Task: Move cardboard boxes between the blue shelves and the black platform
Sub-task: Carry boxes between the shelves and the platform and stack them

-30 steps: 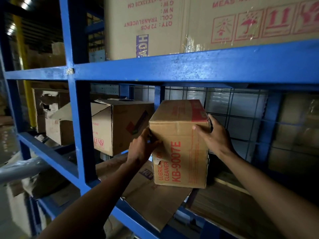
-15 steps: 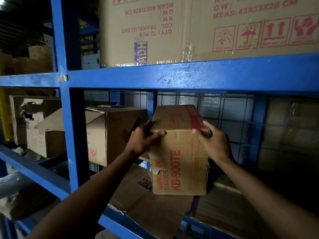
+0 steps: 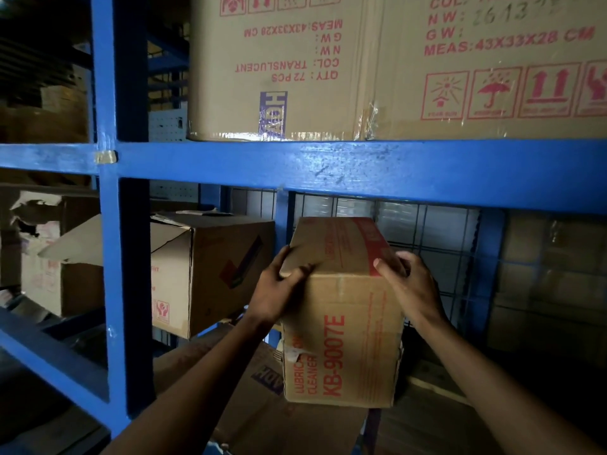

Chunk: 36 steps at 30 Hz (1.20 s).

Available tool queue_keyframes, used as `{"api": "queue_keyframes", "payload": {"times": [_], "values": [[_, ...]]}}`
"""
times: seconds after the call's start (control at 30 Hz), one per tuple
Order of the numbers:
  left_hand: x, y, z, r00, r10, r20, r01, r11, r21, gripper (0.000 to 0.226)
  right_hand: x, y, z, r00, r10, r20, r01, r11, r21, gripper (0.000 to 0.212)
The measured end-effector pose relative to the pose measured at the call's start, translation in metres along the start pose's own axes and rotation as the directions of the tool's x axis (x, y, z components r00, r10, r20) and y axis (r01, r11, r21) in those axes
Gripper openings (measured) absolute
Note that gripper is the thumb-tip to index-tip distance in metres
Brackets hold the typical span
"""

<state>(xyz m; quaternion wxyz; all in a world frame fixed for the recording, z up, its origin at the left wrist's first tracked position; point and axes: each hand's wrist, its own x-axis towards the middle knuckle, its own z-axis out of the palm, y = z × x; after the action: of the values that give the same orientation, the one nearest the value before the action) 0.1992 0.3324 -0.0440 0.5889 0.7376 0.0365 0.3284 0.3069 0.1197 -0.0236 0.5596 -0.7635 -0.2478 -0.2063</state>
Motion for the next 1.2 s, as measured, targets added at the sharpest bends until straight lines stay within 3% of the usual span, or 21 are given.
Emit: {"api": "queue_keyframes", "payload": {"times": [0.17, 0.33, 0.53, 0.7, 0.8, 0.93, 1.2], "values": [[-0.011, -0.004, -0.007, 0.998, -0.018, 0.056, 0.024, 0.995, -0.096, 0.071, -0.011, 0.001, 0.0, 0.994, -0.026, 0.107, 0.014, 0.993, 0.113, 0.034], [-0.035, -0.001, 0.002, 0.999, -0.014, 0.031, 0.018, 0.987, -0.159, 0.088, -0.026, 0.007, -0.008, 0.969, -0.058, 0.239, -0.007, 0.965, 0.263, 0.053], [-0.07, 0.038, 0.031, 0.996, 0.062, -0.061, -0.068, 0.992, -0.107, 0.074, -0.038, 0.017, -0.044, 0.973, -0.086, 0.212, 0.007, 0.937, 0.349, 0.071], [-0.114, 0.06, 0.051, 0.989, 0.089, -0.114, -0.095, 0.995, -0.041, 0.086, -0.051, 0.015, -0.075, 0.967, -0.136, 0.216, 0.024, 0.891, 0.454, 0.07], [-0.151, 0.067, 0.058, 0.971, 0.097, -0.216, -0.099, 0.995, 0.005, 0.081, -0.064, 0.009, -0.083, 0.953, -0.165, 0.252, 0.029, 0.884, 0.467, 0.073], [-0.199, 0.083, 0.051, 0.934, 0.122, -0.337, -0.101, 0.992, 0.079, 0.081, -0.089, -0.009, -0.085, 0.923, -0.234, 0.305, 0.048, 0.858, 0.511, 0.093], [-0.313, 0.142, 0.039, 0.814, 0.155, -0.56, -0.08, 0.984, 0.156, 0.089, -0.151, -0.062, -0.088, 0.805, -0.412, 0.427, 0.025, 0.743, 0.669, 0.08]]}}
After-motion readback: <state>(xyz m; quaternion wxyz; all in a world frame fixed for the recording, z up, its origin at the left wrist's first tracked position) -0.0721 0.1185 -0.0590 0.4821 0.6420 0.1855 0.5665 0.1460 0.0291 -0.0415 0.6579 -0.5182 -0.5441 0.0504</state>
